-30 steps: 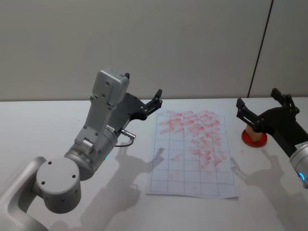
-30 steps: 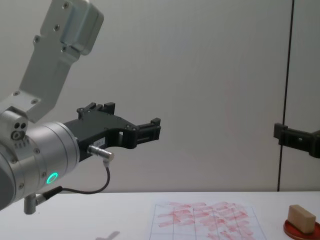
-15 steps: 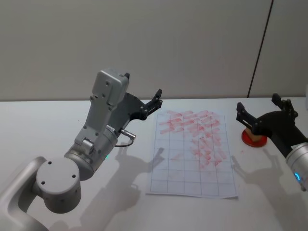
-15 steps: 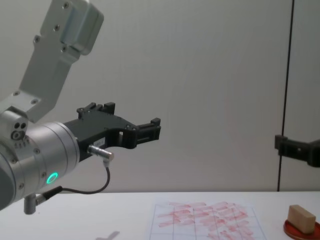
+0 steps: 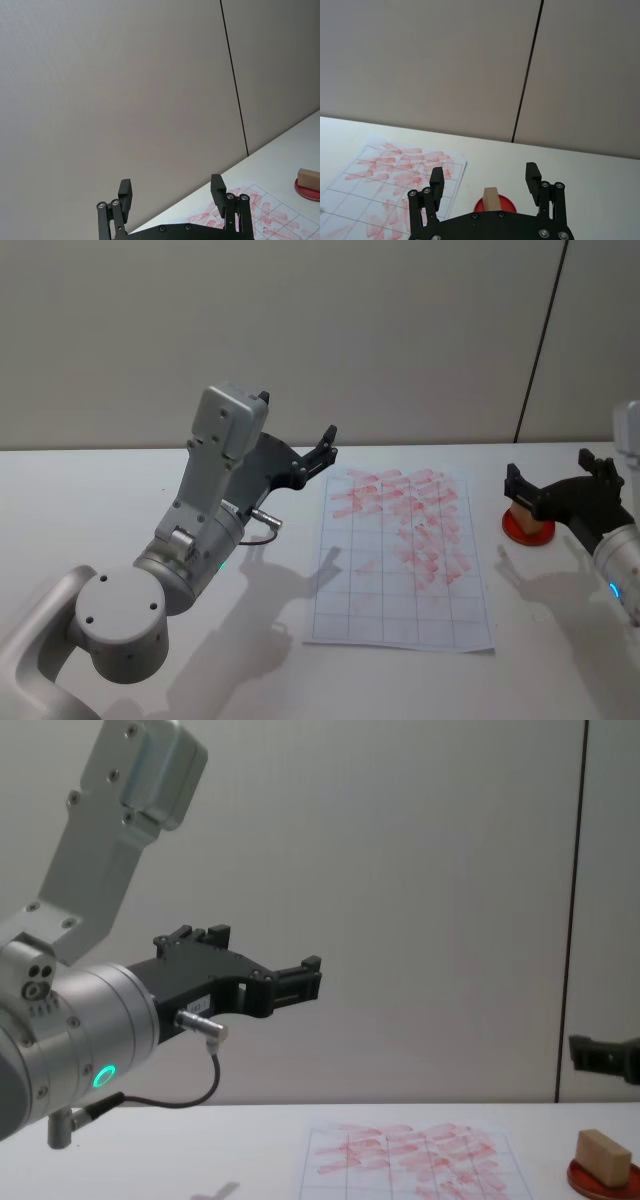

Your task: Use the one hand to pick up the stamp and affix it onto the A4 paper.

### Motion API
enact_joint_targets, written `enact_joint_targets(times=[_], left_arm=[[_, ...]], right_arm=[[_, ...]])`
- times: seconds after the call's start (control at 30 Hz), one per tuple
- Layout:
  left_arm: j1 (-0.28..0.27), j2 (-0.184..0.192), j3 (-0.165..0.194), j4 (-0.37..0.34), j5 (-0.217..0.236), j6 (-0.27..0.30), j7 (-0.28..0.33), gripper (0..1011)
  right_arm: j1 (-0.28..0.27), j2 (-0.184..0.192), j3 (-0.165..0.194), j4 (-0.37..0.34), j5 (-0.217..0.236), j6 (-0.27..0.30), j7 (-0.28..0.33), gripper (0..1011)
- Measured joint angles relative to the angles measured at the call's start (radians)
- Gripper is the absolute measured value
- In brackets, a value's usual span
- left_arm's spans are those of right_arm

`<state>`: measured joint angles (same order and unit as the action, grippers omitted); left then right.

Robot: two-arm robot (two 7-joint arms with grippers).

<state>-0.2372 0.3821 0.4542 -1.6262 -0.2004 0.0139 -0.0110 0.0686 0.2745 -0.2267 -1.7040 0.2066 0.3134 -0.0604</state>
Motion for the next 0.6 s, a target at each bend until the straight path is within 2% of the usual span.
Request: enact_joint_targets(times=[0.13, 0.6], left_arm=[[0.0, 0.0, 0.0, 0.0, 0.0, 0.0, 0.0, 1001], [0.0, 0.0, 0.0, 0.0, 0.0, 0.0, 0.0, 1001]], right_arm=[[0.031, -0.008, 0.007, 0.039, -0.005, 0.032, 0.004, 1001], [0.105, -0.033, 0.019, 0.159, 0.006, 0.091, 0.05, 1001]])
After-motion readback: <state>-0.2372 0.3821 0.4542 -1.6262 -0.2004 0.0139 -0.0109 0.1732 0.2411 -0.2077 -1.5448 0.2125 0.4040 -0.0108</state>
